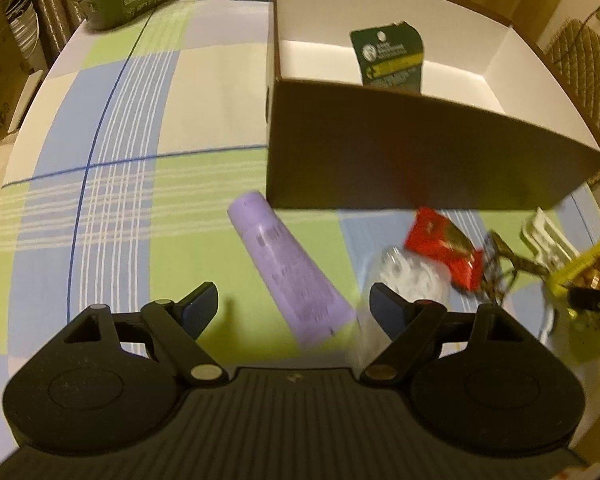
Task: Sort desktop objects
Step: 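Grasp the purple tube with the left tool while right holds the yellow bag, then lift and carry the purple tube and yellow bag over the brown box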
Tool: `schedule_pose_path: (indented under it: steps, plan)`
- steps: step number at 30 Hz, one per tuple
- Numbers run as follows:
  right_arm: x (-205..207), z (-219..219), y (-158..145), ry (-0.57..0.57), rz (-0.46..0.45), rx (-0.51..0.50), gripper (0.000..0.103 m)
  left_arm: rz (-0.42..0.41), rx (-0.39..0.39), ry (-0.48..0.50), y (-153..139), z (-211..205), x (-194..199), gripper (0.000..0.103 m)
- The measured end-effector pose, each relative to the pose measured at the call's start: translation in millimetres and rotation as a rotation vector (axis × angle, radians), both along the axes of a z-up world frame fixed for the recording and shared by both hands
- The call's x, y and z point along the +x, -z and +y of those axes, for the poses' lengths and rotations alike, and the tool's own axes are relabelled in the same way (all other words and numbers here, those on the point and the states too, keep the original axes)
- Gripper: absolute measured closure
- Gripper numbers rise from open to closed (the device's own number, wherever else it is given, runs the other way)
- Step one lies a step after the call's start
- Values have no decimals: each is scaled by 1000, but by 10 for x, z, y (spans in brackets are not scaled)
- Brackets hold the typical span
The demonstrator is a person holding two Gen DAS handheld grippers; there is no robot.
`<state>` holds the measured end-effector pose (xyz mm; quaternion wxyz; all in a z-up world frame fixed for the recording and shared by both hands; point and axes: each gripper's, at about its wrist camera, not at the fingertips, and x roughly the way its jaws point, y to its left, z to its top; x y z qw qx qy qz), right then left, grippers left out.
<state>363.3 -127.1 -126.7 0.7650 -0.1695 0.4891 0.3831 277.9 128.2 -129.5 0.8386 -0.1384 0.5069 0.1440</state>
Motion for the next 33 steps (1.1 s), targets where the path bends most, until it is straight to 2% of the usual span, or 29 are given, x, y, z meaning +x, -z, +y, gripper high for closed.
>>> schedule_pose_path:
  steps: [6,13,17,21,22,27,33]
  plan:
    - [62,-166,-25,66,-8,2,88,15,40,-19,139,125,226,28]
    - [106,-301,-75,109,-4,14,88,34,64,-4,291,204,370,43]
    - [119,-331,-56,120,1,11,88,28,85,18,345,212,357,44]
    - [136,-368,-45,125,2,7,88,3,94,80,331,217,253,67]
    - [140,-380,-41,128,1,6,88,0,92,87,327,233,212,70]
    - [161,-414,-28,135,1,3,88,3,77,92,312,334,29,71]
    - [171,-431,6,137,-1,-7,87,10,83,102,293,326,63,71]
